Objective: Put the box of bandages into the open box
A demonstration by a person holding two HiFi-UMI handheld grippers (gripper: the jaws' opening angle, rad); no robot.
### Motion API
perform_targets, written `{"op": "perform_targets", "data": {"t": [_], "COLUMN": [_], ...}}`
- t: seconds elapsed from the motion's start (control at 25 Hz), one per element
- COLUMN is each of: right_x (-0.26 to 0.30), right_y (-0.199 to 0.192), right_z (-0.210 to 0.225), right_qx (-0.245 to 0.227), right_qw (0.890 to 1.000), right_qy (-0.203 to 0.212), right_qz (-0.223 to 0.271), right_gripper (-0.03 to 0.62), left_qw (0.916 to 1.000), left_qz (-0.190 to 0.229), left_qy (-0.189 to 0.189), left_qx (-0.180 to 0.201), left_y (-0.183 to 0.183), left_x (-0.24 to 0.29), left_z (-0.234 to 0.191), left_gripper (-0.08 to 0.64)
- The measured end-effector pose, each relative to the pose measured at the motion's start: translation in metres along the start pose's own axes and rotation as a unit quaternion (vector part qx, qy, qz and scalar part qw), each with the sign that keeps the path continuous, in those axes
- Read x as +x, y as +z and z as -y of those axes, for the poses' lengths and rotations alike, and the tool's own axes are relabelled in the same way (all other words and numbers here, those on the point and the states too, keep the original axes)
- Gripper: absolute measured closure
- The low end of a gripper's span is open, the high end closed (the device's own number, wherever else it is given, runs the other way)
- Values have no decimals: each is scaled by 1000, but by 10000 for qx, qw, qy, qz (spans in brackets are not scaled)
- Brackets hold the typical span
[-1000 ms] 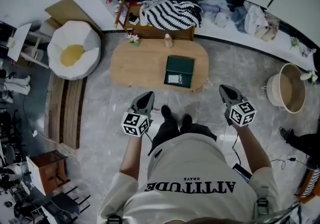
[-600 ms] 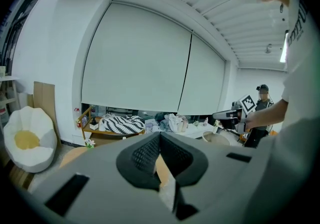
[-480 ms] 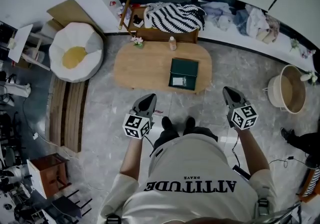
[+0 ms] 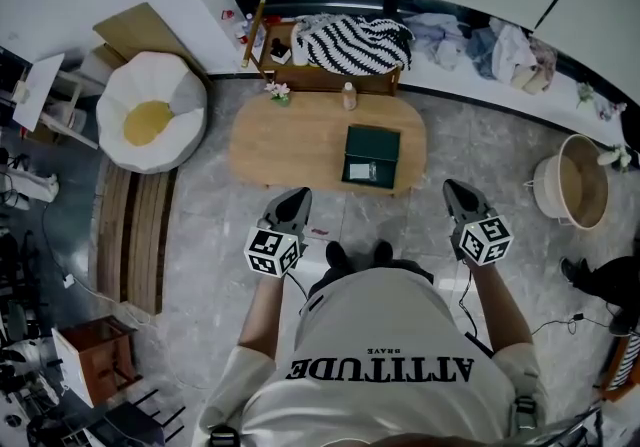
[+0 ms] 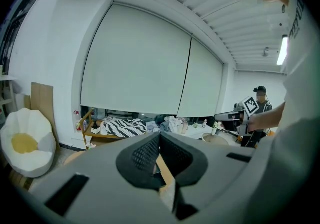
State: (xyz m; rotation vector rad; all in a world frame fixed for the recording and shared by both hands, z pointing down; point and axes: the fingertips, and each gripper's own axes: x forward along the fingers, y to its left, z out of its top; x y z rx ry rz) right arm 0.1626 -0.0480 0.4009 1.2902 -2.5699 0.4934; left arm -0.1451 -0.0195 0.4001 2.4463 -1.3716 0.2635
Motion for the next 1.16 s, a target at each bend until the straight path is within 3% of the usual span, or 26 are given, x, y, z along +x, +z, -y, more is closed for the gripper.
{"op": "perform_targets", "data": {"t": [1.16], "right_x": [14], "right_y": [28], "right_z": [-10], "right_qx": [-153], "right_qw": [9998], "right_qy": [38], "right_qz": [152], "right_gripper": [572], "left_qw": [9998], "left_qz": [152], "left_qy": [122], "left_qx": [-63], "left_y": [11], "left_x": [-6], "left_z": [-26], "left_gripper": [538]}}
